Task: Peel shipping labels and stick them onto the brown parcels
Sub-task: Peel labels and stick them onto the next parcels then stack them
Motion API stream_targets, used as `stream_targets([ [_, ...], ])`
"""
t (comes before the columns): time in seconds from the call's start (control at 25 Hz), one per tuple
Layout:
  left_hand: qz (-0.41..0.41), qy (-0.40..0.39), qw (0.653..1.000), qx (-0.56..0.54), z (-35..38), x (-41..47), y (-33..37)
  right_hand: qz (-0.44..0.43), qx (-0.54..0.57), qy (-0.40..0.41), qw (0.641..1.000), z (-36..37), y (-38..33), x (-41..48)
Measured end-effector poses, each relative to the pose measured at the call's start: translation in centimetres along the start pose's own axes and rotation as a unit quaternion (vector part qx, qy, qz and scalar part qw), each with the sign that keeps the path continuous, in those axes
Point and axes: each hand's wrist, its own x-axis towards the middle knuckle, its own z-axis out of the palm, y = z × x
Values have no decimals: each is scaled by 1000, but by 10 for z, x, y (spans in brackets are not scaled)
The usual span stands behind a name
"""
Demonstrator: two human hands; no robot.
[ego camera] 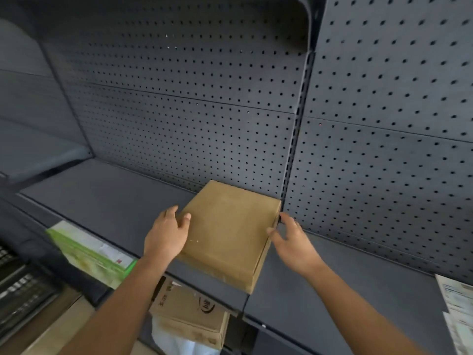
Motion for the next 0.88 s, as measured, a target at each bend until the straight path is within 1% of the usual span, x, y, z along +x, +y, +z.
stream_targets([
  [0.08, -28, -34, 997, -64, 2, 7, -9, 64, 96, -24, 993, 15, -3, 0],
  [0.2, -43, -50, 989, -130, -3, 14, -14, 147, 196, -46, 969, 35, -2, 0],
  [0.32, -56, -62, 985, -153, -4, 9, -15, 169, 238, -45, 955, 48, 3, 0],
  [0.4, -59, -83, 980, -172, 0, 2, -14, 176, 261, -37, 948, 44, 6, -3],
  [0.52, -74, -108, 962, -241, 11, -13, -4, 182, 278, -27, 943, 27, 15, -14],
  [0.6, -70, -109, 956, -262, 18, -25, 13, 187, 281, -12, 941, 11, 26, -24],
  [0.68, -53, -115, 953, -275, 25, -40, 36, 196, 276, 9, 941, -10, 39, -37],
  [0.88, 11, -157, 940, -303, 54, -88, 107, 214, 254, 92, 939, -81, 83, -80],
])
